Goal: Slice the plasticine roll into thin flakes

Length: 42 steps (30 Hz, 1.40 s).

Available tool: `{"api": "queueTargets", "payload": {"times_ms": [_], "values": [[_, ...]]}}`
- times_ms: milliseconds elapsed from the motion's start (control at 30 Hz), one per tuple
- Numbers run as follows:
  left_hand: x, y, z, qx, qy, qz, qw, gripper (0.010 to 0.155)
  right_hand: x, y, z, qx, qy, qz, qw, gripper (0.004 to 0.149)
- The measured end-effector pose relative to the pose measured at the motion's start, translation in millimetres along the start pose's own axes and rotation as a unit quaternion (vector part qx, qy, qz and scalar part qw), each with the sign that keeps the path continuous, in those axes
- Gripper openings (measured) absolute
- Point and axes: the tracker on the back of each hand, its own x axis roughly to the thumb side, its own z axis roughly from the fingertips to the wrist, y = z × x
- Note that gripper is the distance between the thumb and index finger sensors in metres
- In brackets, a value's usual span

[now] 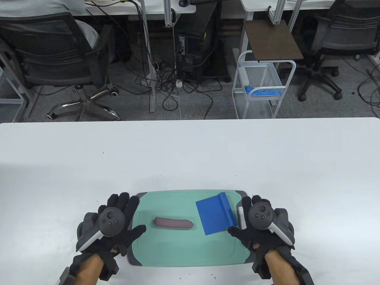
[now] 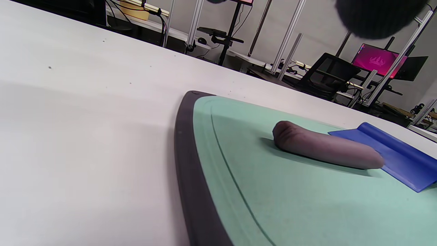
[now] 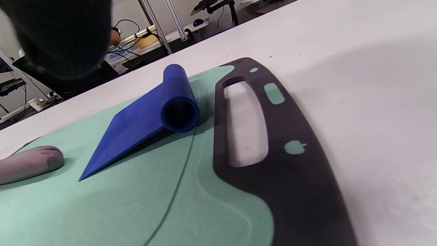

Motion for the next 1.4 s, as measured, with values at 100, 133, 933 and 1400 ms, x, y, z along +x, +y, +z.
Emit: {"api": "queueTargets", "payload": {"times_ms": [100, 133, 933, 1400], "values": [[3.1, -0.7, 0.6, 0.000, -0.004, -0.001, 1.000, 0.088, 5.0, 1.4, -1.9, -0.007, -0.004, 0.002, 1.000, 0.102], [4.3, -1.0, 0.9, -0.001, -0.006, -0.001, 1.000, 0.087, 7.1, 2.2, -3.1, -0.009, -0.004, 0.002, 1.000, 0.102], [16.2, -4.9, 2.2, -0.013, -0.020, -0.004, 1.000, 0.087, 50.0, 32.2, -49.6, -0.013, 0.078, 0.093, 0.993, 0.090], [18.2, -6.7, 0.8, -0.027, -0.014, -0.002, 1.000, 0.086, 58.6, 28.2, -56.7, -0.020, 0.140, 0.136, 0.980, 0.081]]}}
